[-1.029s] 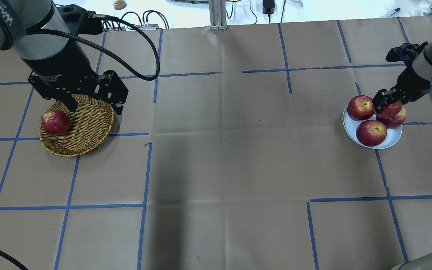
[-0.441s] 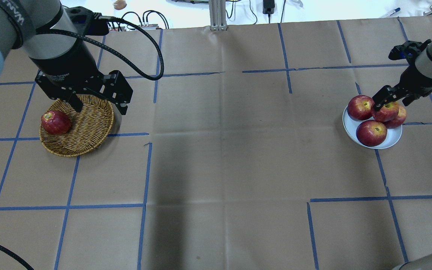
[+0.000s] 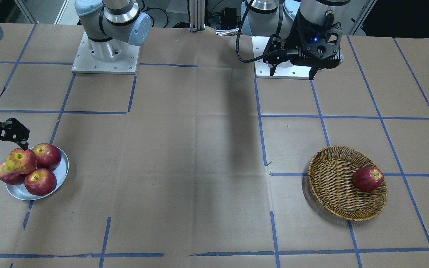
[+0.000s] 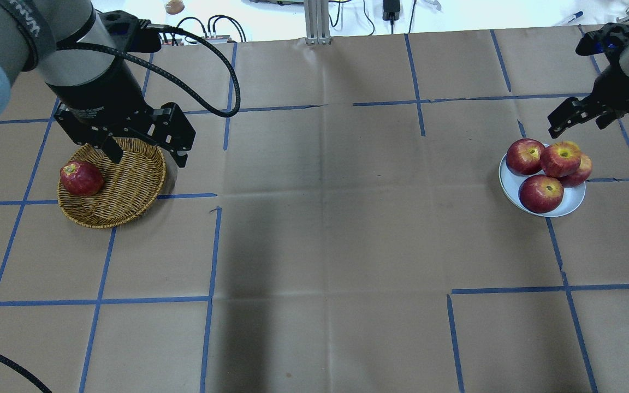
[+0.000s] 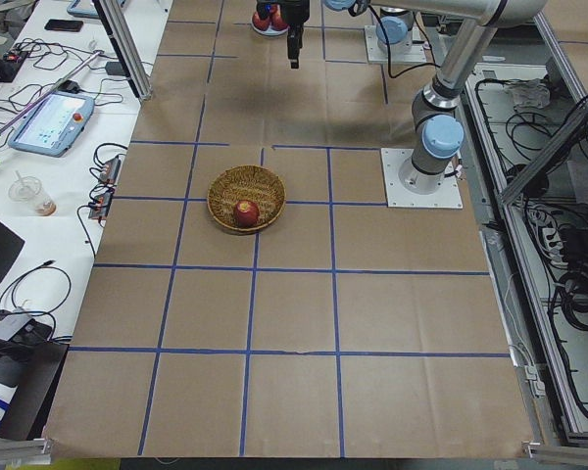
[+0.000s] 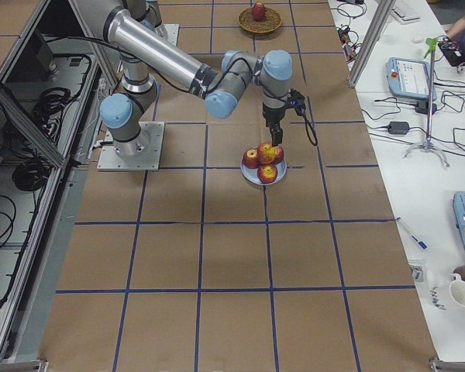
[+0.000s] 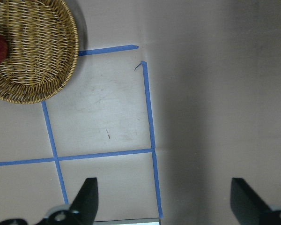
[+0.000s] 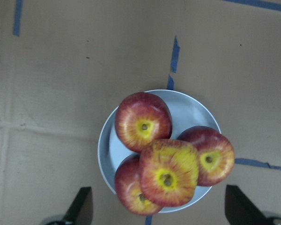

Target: Transfer apple from basket to plate

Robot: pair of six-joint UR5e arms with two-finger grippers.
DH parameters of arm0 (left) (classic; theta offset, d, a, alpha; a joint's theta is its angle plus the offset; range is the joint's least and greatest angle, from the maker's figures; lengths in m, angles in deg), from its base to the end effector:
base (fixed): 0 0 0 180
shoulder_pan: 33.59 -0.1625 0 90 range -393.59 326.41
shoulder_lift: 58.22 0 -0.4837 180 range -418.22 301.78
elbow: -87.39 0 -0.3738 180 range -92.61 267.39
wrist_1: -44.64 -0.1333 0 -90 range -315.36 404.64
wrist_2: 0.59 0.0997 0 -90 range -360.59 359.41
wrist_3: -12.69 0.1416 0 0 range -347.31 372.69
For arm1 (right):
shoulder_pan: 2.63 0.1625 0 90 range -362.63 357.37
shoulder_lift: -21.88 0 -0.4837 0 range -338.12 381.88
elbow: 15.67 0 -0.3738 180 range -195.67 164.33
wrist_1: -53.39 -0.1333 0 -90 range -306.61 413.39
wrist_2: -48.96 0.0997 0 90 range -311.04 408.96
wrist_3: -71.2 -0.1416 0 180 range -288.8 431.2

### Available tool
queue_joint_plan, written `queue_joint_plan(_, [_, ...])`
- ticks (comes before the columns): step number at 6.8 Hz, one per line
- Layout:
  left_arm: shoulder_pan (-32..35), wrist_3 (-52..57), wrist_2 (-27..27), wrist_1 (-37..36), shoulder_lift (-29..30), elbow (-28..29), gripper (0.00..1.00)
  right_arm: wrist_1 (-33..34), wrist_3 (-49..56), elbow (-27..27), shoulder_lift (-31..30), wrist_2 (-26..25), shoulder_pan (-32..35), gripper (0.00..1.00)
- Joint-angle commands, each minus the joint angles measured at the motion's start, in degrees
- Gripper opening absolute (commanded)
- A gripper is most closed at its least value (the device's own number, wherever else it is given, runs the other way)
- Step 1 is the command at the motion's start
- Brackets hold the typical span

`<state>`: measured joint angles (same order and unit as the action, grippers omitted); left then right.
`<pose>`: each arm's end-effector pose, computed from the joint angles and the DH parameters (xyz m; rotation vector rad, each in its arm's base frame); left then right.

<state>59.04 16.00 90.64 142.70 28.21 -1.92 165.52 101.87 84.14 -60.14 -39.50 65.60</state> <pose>-0.1500 -0.4263 0.5252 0.1627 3.1146 0.1037 -0.0704 -0.5460 0.3937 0.2444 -3.1202 0.1250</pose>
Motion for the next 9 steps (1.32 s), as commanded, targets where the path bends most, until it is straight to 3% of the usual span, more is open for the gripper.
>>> queue_joint_plan(1, [0.00,0.03,0.00,-0.06,-0.38,-0.16,1.00,-7.06,-11.02,-0.67,-5.84,-0.66,8.28,1.00])
queue_joint_plan(5, [0.00,0.47,0.18,0.03,-0.74,-0.34,1.00,-14.90,-29.59,-6.09,-7.02,-0.66,22.28,1.00])
queue_joint_plan(9, [0.00,0.82,0.26,0.03,-0.91,-0.34,1.00,-15.36,-29.62,-6.55,-6.57,-0.66,22.30,1.00])
